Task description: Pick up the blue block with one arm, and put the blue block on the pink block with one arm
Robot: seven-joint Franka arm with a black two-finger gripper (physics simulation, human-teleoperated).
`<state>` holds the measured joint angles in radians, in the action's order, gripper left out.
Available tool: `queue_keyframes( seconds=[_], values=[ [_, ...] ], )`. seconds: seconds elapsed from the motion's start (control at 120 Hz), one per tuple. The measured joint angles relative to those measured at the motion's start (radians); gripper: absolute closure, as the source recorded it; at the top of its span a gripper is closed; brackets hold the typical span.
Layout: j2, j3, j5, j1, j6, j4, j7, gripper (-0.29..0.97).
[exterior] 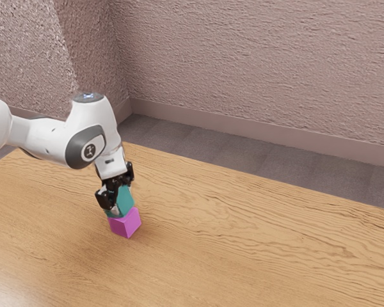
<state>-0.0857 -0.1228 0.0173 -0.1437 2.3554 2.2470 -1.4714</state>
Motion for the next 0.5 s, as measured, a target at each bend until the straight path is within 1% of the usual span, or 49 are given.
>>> queue_keyframes(
  seconds=[0.133, 0.317, 0.367, 0.433, 0.467, 0.5],
  values=[
    [-0.001, -0.001, -0.002, -0.001, -0.008, -0.001, -0.012, 0.14],
    [0.009, -0.002, -0.005, -0.001, -0.017, -0.001, -0.024, 0.06],
    [0.064, -0.003, -0.017, -0.002, -0.042, -0.001, -0.027, 0.05],
    [0.206, -0.003, -0.051, -0.005, -0.123, -0.008, -0.030, 0.03],
    [0.267, -0.004, -0.073, -0.002, -0.186, -0.047, -0.029, 0.03],
    [0.298, -0.007, -0.090, 0.002, -0.252, -0.099, -0.024, 0.02]
  ],
)
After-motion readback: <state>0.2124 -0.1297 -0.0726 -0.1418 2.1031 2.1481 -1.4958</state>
